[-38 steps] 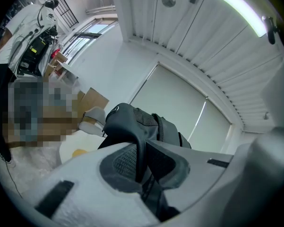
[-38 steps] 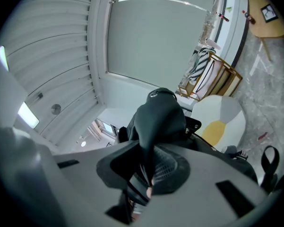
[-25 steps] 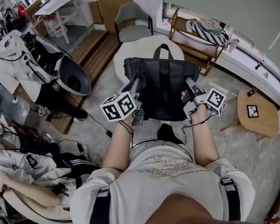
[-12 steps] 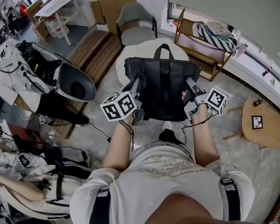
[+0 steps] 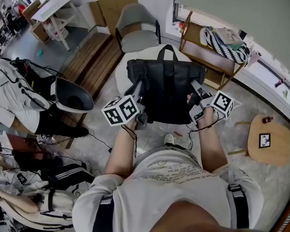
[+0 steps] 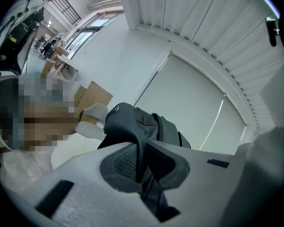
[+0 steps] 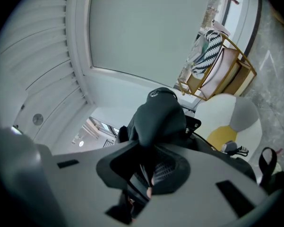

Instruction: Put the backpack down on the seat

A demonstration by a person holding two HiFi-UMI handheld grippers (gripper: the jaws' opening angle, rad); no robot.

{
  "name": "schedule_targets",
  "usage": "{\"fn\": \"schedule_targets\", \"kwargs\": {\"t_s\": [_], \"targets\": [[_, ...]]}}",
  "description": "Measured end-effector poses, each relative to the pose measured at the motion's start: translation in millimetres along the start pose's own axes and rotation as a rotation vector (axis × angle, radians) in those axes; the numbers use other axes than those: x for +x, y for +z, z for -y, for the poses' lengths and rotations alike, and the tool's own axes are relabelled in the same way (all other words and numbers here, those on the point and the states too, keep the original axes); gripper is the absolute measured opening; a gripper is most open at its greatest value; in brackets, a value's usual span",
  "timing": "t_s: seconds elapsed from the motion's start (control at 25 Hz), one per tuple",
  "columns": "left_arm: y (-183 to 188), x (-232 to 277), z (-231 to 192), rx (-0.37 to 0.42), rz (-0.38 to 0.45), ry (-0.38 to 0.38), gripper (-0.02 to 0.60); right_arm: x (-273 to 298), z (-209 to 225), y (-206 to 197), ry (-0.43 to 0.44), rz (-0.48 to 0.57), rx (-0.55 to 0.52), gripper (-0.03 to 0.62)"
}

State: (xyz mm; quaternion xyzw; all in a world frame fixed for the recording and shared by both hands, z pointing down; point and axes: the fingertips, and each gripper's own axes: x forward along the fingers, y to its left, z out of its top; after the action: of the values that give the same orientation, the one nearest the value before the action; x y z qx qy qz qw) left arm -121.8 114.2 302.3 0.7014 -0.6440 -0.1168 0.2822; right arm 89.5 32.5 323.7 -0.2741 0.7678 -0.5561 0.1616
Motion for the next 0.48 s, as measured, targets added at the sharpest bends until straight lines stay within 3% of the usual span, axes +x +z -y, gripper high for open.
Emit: {"fn": "schedule_targets", "kwargs": {"t_s": [0.12,0.32,0.48], "targets": [[7,36,5,-0.010,-0.001,0.010,0.038,18,8,33,-0.001,-0.013,-0.005,0.064],[7,45,3,-0.020,-0.001,0.014,0.038,27,10,40,0.010,-0.031,-0.009,0.064],[11,80,-5,-0.030,-0.016,0.034,0.038,53,24,64,-0.008,-0.051,0.000,0.064]]}}
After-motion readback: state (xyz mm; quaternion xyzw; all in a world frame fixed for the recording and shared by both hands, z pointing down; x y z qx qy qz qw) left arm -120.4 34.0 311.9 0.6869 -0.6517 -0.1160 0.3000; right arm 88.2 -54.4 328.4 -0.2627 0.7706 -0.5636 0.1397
